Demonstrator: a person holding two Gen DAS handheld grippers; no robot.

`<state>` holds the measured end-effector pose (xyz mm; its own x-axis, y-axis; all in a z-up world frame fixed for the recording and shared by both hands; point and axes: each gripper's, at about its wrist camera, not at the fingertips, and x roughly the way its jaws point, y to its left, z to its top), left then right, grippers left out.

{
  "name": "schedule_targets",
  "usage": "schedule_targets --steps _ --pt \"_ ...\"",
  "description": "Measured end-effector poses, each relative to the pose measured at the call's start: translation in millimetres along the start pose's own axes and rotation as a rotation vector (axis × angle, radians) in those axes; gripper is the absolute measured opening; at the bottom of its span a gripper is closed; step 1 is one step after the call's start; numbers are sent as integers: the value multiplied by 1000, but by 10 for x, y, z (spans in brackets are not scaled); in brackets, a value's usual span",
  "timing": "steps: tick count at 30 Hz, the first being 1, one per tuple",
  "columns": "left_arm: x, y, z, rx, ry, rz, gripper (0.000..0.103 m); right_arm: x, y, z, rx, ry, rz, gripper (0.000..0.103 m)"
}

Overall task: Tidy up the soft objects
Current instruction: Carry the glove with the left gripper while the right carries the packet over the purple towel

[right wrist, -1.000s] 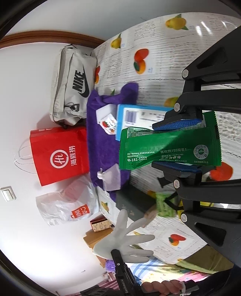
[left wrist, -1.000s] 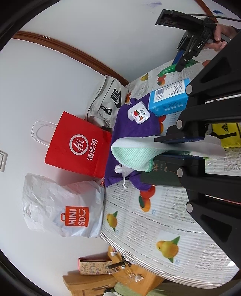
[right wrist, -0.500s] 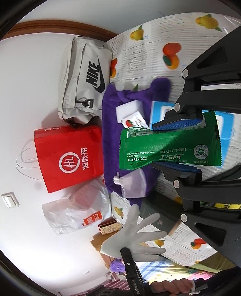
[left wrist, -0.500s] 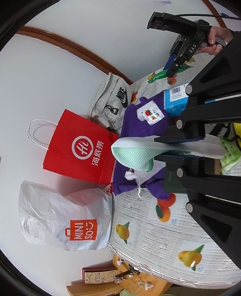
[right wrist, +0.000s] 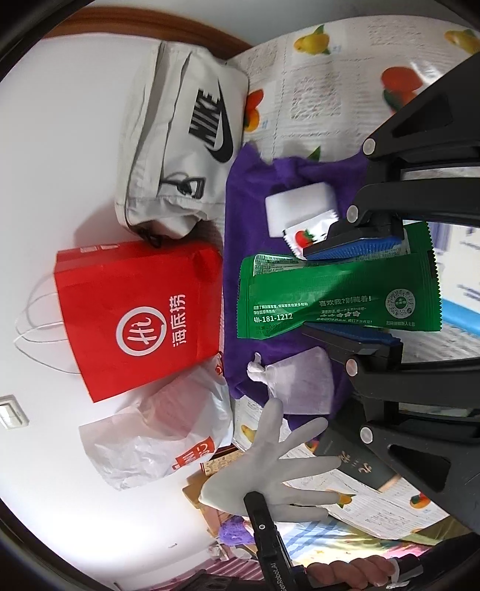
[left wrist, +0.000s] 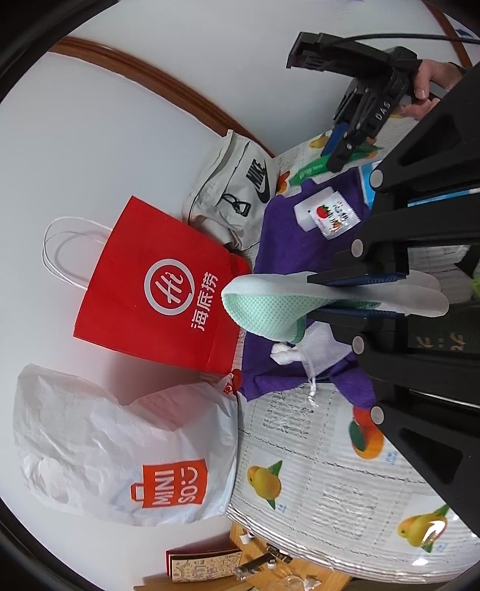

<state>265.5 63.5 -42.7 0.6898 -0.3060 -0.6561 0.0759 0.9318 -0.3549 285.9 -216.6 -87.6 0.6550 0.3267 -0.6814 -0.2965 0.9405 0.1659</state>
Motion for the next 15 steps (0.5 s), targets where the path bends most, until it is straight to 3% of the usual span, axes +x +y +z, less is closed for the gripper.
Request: schedule_targets --steps 15 --pt "611 -18 217 -4 53 -32 11 754 -62 130 -3 136 16 34"
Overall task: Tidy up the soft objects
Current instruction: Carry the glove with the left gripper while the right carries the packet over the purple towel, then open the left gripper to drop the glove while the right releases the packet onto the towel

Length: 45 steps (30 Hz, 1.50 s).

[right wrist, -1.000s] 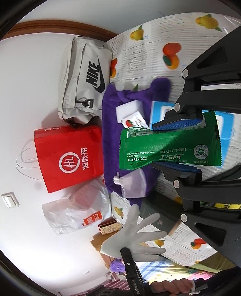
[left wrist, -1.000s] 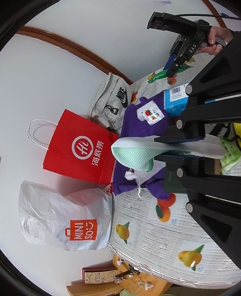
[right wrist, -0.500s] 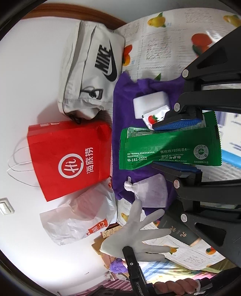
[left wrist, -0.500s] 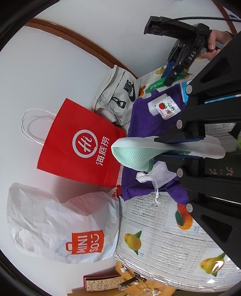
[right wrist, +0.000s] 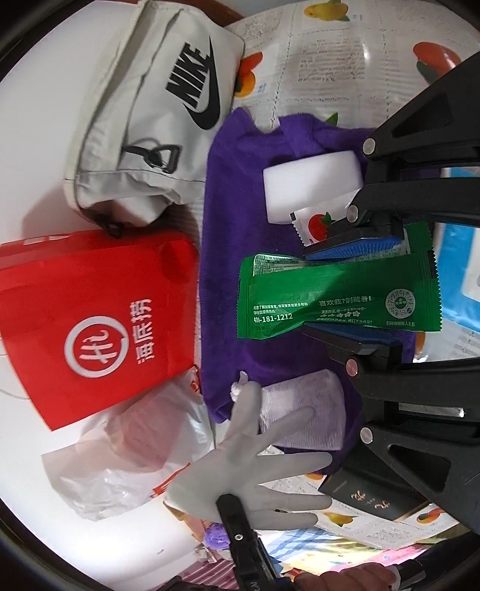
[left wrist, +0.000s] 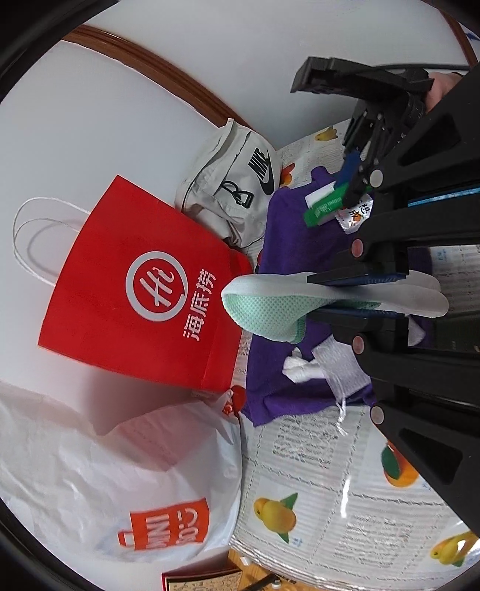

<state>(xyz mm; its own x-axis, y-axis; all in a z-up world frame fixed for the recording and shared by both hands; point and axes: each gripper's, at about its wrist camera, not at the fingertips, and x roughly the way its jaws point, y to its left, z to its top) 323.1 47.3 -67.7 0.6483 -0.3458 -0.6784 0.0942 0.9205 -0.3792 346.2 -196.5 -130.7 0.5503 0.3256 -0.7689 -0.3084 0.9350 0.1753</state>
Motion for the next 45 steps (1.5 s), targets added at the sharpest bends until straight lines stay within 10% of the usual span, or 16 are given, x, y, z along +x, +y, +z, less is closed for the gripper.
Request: schedule_targets --steps 24,33,38,45 --pt "874 137 -55 2 177 80 12 579 20 142 -28 138 -40 34" --pt "879 186 -62 16 199 107 40 663 36 140 -37 171 -68 37" --pt "774 207 -48 20 188 131 61 534 67 120 -51 140 -82 62" --pt "463 208 -65 15 151 180 61 191 113 47 -23 76 -65 67"
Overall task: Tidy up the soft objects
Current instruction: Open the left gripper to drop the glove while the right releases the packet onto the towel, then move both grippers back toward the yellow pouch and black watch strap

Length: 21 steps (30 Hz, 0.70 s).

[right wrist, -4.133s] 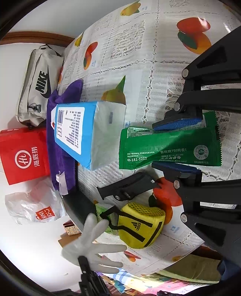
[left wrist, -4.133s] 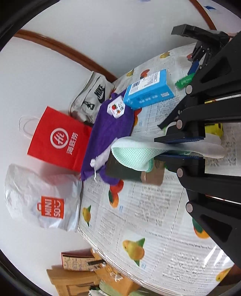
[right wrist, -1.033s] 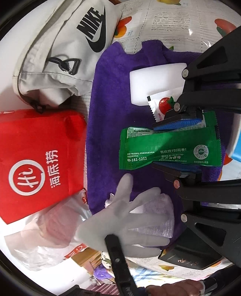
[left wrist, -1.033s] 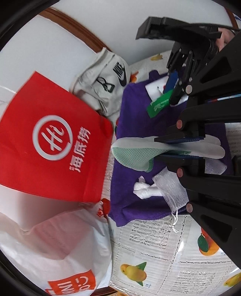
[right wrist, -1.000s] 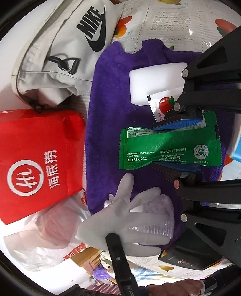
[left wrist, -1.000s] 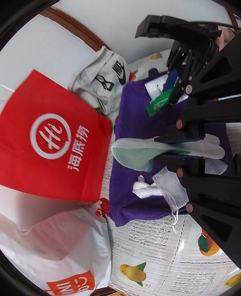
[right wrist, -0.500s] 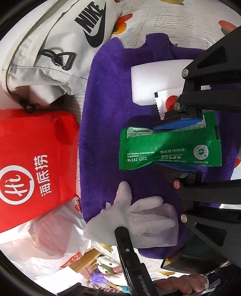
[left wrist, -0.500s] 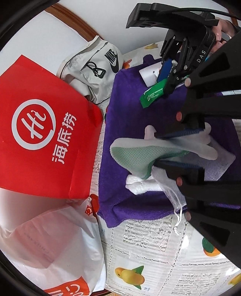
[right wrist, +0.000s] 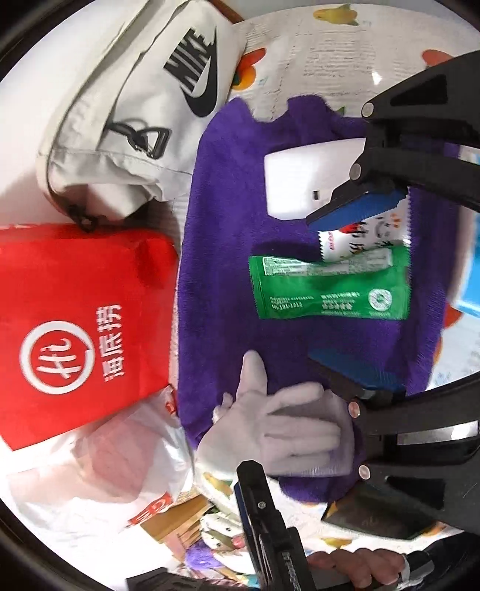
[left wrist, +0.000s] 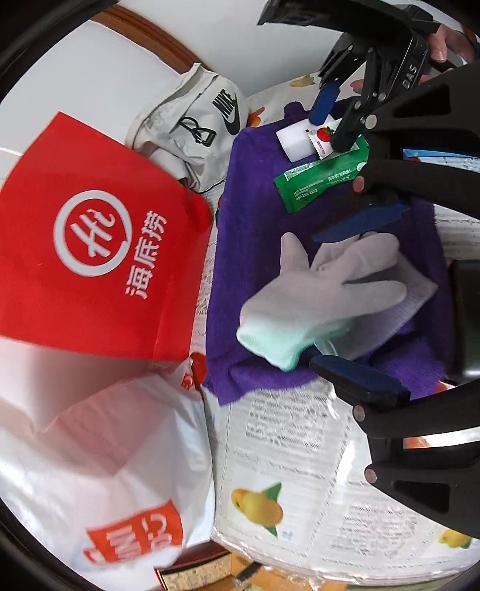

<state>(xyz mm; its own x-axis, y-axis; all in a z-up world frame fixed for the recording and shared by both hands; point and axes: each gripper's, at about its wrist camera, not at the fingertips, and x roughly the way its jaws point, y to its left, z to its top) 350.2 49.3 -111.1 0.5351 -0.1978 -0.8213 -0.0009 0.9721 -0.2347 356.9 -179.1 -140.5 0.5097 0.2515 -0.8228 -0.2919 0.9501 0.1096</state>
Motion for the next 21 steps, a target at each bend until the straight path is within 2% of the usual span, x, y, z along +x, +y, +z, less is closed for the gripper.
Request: schedule_targets --steps 6,11,14,15,18,21 --pt "-378 68 -181 -11 -58 8 61 -419 86 -223 1 -74 20 67" --pt "-694 113 -396 -16 -72 -27 61 -747 184 -519 2 -111 63 67" --pt "-840 103 -543 -11 -72 -11 61 -906 245 -727 -9 -119 75 66" --pt "-890 105 -605 -15 -73 -15 61 -953 277 -821 -17 -121 73 64" --pt "-997 102 -774 -16 -67 -24 61 -1069 353 -1078 -35 -110 99 49" --pt "-1081 85 -926 -16 -65 -25 61 -1164 420 -1310 -57 -90 126 47"
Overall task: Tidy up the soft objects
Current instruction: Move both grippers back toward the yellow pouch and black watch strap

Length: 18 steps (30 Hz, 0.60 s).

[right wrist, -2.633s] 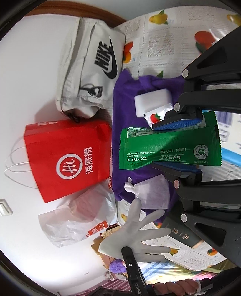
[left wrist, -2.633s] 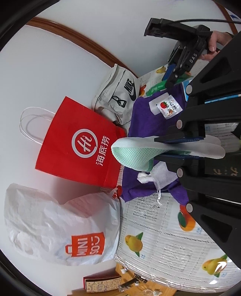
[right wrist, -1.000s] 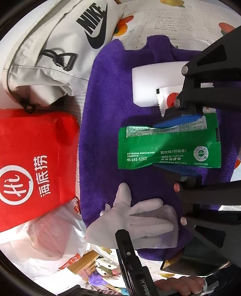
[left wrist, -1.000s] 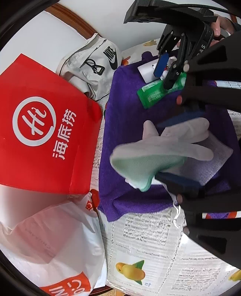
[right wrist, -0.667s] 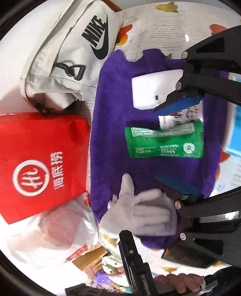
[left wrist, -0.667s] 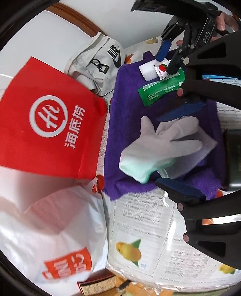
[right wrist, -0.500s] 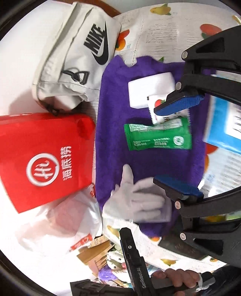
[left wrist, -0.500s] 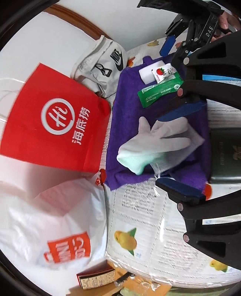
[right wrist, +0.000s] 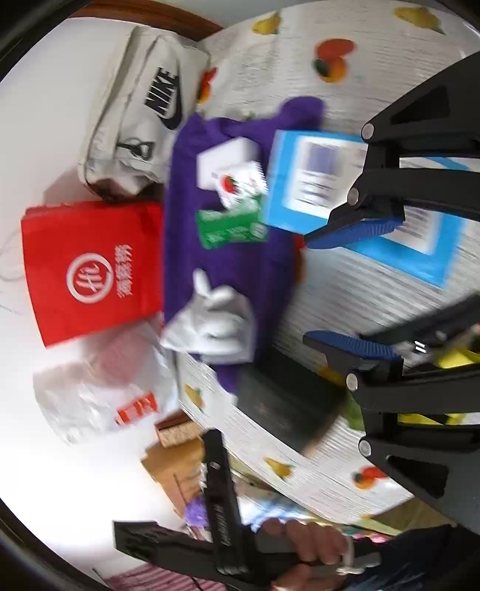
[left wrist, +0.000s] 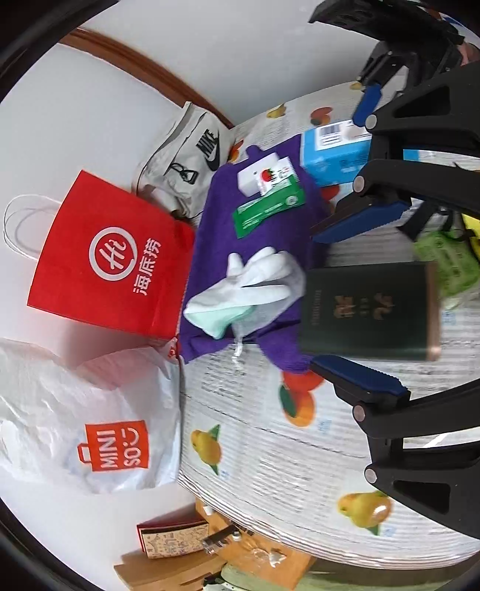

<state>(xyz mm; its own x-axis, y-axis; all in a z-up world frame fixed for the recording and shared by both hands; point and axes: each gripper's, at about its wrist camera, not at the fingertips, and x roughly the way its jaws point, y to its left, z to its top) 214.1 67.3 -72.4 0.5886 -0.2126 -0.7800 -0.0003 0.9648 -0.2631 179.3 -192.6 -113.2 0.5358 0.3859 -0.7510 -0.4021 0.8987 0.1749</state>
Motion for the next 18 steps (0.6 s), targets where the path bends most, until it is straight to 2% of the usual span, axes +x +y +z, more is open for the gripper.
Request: schedule_targets --steps 8,11,18 --pt "-160 -32 -402 3 15 -3 61 -261 171 -593 -71 -12 7 44" --pt "-178 -38 -547 2 24 -6 61 -198 159 -799 -90 21 -9 38" --pt "-146 4 -829 -8 51 -12 61 -32 214 -1112 -170 60 -25 38"
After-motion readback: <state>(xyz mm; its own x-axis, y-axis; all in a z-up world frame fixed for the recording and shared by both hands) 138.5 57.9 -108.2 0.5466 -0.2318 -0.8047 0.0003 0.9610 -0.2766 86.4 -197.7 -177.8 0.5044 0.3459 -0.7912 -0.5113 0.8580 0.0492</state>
